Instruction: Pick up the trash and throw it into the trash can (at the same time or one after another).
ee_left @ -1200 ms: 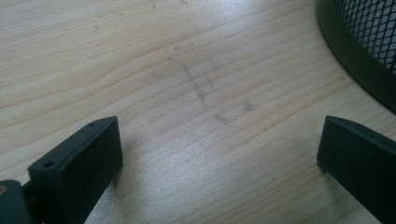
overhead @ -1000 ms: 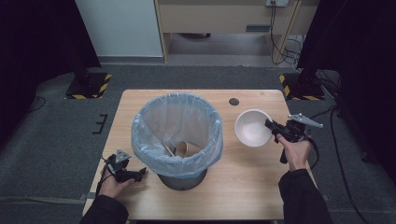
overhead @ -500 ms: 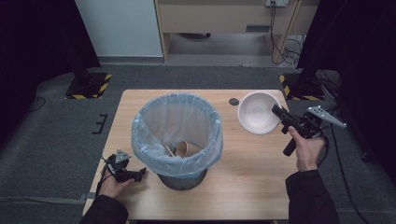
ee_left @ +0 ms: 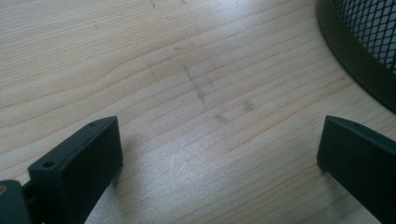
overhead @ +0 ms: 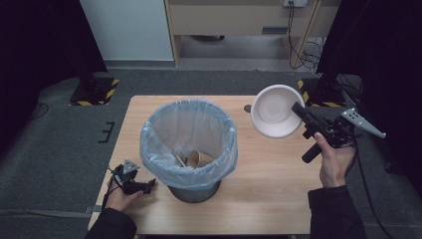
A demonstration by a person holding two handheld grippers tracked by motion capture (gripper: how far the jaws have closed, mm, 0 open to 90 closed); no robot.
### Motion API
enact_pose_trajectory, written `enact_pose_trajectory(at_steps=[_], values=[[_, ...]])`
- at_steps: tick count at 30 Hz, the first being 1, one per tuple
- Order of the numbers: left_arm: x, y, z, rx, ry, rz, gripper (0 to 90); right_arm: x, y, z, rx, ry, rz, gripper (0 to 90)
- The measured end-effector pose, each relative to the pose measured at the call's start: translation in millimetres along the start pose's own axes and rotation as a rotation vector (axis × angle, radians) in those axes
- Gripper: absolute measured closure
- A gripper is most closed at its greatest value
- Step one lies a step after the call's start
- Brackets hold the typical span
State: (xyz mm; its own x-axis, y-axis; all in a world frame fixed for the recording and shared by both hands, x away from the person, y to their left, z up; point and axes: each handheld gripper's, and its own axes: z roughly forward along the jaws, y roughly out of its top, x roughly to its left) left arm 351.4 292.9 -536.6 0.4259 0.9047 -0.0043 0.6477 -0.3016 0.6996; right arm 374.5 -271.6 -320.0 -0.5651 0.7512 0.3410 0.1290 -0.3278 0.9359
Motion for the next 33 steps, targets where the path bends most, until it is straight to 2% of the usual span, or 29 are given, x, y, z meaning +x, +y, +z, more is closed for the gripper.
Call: enact_pose_trajectory(at_steps=[10,18,25,33], values=[[0.1,0.0,0.0,0.000,-0.001,0.002,0.0,21.6,14.0,-5.4,-0.057,0.070,-0.004,83.3],[0.0,0.0,0.0,0.000,0.001,0.001,0.0,42.7,23.3,-3.5,-0.078,0.132,-0.020,83.2],[0.2,0.0,0.0,0.000,-0.001,0.002,0.0,64.4,24.4,7.8,-0.087,0.182,-0.029,83.2],[0.2,0.0,0.0,0.000,0.000,0.002,0.0,96.8,19.1,34.8,-0.065,0.242,-0.045,83.2]])
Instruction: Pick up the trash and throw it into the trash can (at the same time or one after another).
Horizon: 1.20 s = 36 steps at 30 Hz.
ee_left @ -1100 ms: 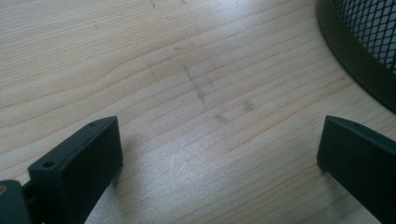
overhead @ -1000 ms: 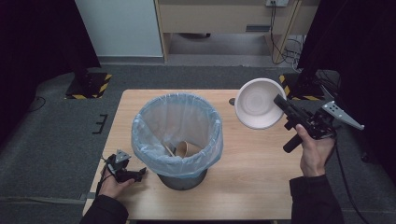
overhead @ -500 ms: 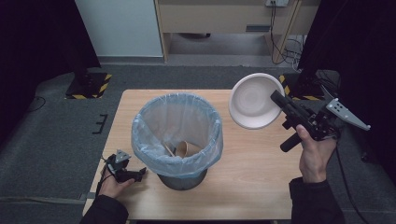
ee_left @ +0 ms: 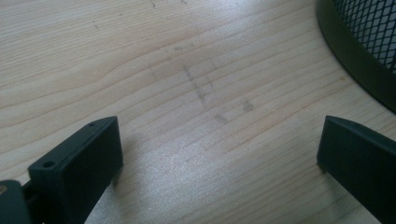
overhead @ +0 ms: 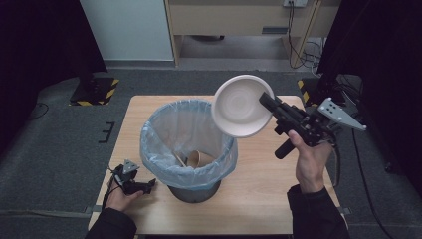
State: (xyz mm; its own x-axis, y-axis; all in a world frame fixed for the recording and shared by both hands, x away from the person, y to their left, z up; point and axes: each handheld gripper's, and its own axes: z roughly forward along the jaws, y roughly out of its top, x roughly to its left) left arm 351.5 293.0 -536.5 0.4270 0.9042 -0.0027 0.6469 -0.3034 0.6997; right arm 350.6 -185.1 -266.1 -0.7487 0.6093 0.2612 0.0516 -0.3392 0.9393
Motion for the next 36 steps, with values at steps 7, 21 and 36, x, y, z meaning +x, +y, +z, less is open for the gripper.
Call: enact_pose_trajectory(at_steps=[7,21,36], values=[[0.0,0.0,0.0,0.000,0.000,0.000,0.0,18.7,-13.7,29.6,0.054,0.029,-0.019,83.0],[0.0,0.0,0.1,0.000,-0.001,0.000,0.0,38.7,-50.0,68.4,0.221,0.055,-0.046,74.4],[-0.1,0.0,0.0,0.000,0.000,-0.002,0.0,0.3,-39.3,37.6,0.219,-0.101,-0.099,44.3]])
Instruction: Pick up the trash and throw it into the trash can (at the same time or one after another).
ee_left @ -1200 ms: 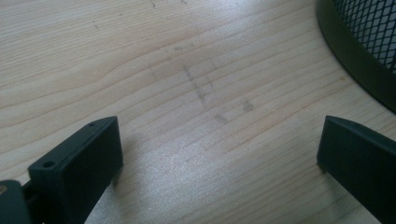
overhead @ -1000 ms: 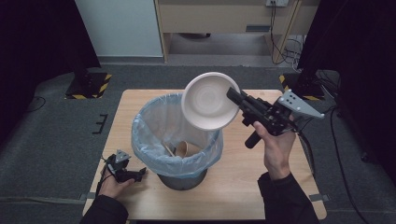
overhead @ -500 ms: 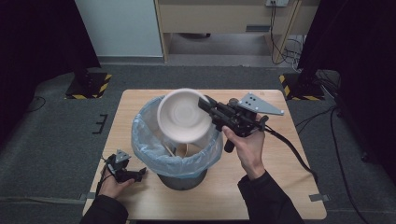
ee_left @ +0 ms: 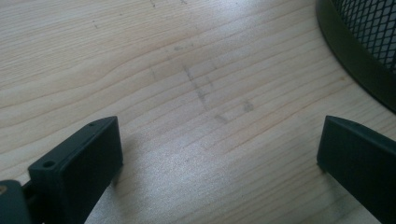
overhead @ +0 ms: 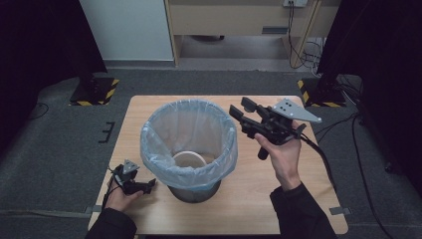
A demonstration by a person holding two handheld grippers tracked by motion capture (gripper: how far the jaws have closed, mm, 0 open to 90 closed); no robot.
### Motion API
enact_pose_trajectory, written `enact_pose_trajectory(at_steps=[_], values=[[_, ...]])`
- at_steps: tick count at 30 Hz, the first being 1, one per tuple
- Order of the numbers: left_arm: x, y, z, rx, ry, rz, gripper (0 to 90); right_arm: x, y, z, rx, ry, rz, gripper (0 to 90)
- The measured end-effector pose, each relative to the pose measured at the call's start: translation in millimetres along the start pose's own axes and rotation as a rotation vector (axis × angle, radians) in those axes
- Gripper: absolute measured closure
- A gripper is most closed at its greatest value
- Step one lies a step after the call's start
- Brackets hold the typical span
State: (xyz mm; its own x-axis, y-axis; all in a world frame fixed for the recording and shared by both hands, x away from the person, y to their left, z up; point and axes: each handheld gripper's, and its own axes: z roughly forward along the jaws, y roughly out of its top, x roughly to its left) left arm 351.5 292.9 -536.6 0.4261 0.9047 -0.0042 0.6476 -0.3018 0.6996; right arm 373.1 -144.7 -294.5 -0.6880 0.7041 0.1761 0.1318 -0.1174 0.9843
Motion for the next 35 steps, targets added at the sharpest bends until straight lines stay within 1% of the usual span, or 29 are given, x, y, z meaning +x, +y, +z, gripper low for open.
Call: enact_pose_trajectory(at_steps=[4,7,8,11,12,14,16,21,26,28,33,35], values=[[0.0,0.0,0.0,0.000,0.000,0.000,0.0,-23.6,-16.8,-11.0,0.036,-0.067,0.019,40.0],[0.0,0.0,0.0,0.000,0.000,0.000,0.0,-41.2,-35.2,-18.4,0.075,-0.121,0.037,36.5],[0.0,0.0,0.0,0.000,0.000,0.000,0.0,-46.7,-42.6,-20.4,0.094,-0.136,0.045,35.2],[0.0,0.0,0.0,0.000,0.000,0.000,0.0,-63.5,-68.4,-26.0,0.174,-0.178,0.058,32.1],[0.0,0.0,-0.1,0.000,0.001,0.000,0.0,-69.0,-77.1,-28.1,0.204,-0.190,0.065,31.8],[0.0,0.0,-0.1,0.000,0.001,0.000,0.0,-79.8,-93.8,-32.5,0.246,-0.219,0.072,31.6],[0.0,0.0,0.0,0.000,0.000,0.000,0.0,-89.2,-108.8,-36.4,0.294,-0.239,0.089,30.7],[-0.1,-0.1,0.0,-0.001,0.000,0.000,0.0,-110.1,-143.8,-46.7,0.382,-0.279,0.113,28.4],[-0.1,0.0,-0.1,0.000,0.001,0.000,0.0,-130.6,-168.7,-60.0,0.462,-0.335,0.133,26.5],[-0.1,0.0,-0.1,0.000,0.001,0.000,0.0,-138.5,-176.2,-65.8,0.491,-0.357,0.131,24.7],[0.3,0.0,-0.1,0.001,-0.001,0.003,0.0,-156.2,-193.3,-78.2,0.591,-0.411,0.090,21.7],[0.5,0.1,0.0,0.000,-0.004,0.005,0.0,-161.4,-196.9,-82.4,0.614,-0.424,0.085,20.8]])
